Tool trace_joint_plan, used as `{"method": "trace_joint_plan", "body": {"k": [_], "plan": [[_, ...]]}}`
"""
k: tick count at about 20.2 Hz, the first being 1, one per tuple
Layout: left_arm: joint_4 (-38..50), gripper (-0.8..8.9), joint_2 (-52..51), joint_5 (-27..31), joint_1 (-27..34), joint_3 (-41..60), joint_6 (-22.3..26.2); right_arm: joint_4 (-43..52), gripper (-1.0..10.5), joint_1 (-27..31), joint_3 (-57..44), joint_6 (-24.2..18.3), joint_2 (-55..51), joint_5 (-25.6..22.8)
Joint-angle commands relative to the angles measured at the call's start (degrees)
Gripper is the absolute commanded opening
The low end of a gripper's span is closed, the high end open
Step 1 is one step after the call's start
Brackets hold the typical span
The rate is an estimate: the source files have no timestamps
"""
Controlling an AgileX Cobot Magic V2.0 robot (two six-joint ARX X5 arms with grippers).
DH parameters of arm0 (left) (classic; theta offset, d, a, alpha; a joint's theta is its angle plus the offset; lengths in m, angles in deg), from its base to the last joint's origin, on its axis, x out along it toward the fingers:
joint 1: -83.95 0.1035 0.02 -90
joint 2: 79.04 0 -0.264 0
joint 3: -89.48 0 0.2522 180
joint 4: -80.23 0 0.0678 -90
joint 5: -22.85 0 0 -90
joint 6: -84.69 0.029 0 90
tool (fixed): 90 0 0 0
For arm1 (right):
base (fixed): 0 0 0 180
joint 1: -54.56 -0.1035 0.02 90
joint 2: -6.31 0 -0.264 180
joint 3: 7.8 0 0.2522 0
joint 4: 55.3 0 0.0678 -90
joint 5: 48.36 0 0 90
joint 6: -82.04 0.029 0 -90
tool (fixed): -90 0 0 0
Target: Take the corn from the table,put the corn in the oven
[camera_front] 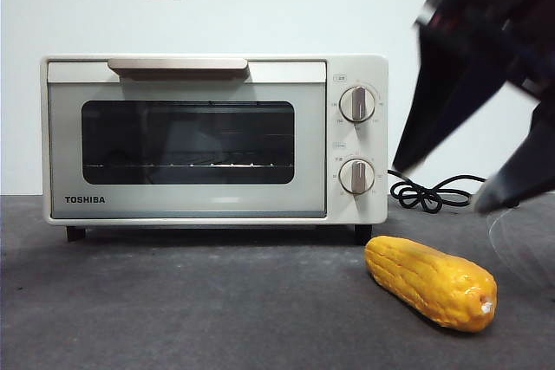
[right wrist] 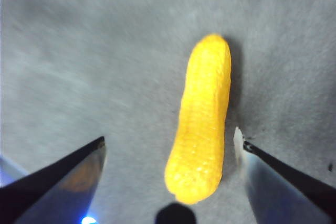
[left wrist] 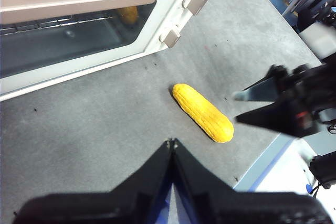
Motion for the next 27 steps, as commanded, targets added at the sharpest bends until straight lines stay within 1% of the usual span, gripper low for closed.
{"method": "trace_joint_plan", "body": {"k": [1,3,5,11,13,14,16,19,21,23,27], "plan": [[0.04,-0.05,0.07,-0.04,-0.15,-0.04,0.72,1.99,4.1,-1.27,0.70,-0.39,4.20,-2.56],[0.04,-0.05,0.07,-0.02,-0.15,-0.04,0.72,2.08,4.1,-1.55,1.60,-0.42,7.76,-5.25],[0.04,-0.05,0.07,-0.02,-0.15,-0.04,0.72,2.12,4.1,-1.60,2.99,-0.72,11.15,-6.16],[-0.35,-0.05,0.07,0.39,-0.15,-0.04,0.72,1.09,4.0,-1.62,7.76,-1.05,19.06,-6.03],[-0.76,-0.05,0.07,0.44,-0.15,-0.04,0.74,-1.57,2.8,-1.62,8.98,-1.16,20.55,-5.92],[-0.85,-0.05,0.07,0.59,-0.15,-0.04,0.74,-2.71,2.4,-1.62,9.25,-2.03,20.98,-5.92],[-0.83,-0.05,0.07,0.79,-0.15,-0.04,0.74,-4.02,1.5,-1.62,9.27,-2.21,21.03,-5.86],[-0.74,-0.05,0.07,0.79,-0.15,-0.04,0.74,-5.35,-0.2,-1.62,9.64,-2.78,20.94,-4.00],[0.28,-0.05,0.09,0.79,-0.15,-0.04,0.72,-7.82,-0.1,-2.45,11.65,-3.52,20.94,-3.06],[3.32,-0.05,0.13,0.81,-0.15,-0.04,0.66,-11.26,-0.1,-4.24,15.15,-3.74,20.81,-2.47],[11.89,-0.05,1.57,1.36,-0.15,-0.04,-0.61,-16.68,-0.1,-10.58,24.28,-4.74,19.37,-2.51]]}}
